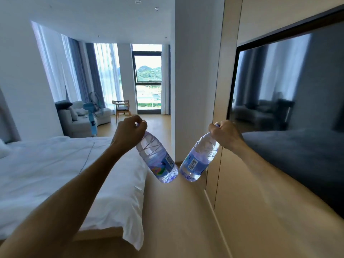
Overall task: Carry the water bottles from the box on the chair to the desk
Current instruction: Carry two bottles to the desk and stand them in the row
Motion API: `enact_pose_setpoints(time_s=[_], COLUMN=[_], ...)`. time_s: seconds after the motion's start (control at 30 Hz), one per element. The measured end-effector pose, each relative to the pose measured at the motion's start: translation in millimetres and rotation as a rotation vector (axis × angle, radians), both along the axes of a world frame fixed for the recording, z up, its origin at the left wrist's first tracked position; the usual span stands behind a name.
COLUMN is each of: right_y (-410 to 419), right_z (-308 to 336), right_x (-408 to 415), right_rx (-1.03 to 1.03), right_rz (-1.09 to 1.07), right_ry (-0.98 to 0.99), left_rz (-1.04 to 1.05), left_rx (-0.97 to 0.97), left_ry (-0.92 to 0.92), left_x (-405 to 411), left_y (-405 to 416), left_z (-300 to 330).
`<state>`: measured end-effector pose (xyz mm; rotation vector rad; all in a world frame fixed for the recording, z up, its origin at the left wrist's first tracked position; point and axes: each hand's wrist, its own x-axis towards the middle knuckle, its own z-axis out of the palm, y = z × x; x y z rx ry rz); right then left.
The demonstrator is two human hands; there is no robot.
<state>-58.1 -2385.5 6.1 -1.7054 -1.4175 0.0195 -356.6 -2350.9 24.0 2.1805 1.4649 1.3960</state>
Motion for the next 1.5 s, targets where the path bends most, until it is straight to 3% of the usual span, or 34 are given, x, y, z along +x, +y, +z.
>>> enact_pose_setpoints(time_s=[0.17, 0.7, 0.97, 1.5], right_y=[103.5, 430.2, 590.3, 916.6], right_z=[-6.7, 10.1, 3.1, 10.6], right_x=[-2.5, -20.3, 11.7, 80.0], right_rx=[-0.015, -0.004, -0.028, -0.006], right_rz=[0.016, 0.084, 0.126, 0.203], right_ry=[-0.041, -0.019, -0.031, -0.104], left_rz=[0.056, -0.048, -0.041, 0.072], left_rx=[-0.015, 0.027, 0.088, 0.071], left_ry=[-0.004, 0.083, 0.173, 0.158], left_x=[-9.2, -3.7, 34.6, 99.3], left_y=[91.8, 424.6, 586.1, 885.7], left_z=[-9.7, 7.5, 0.1, -5.1])
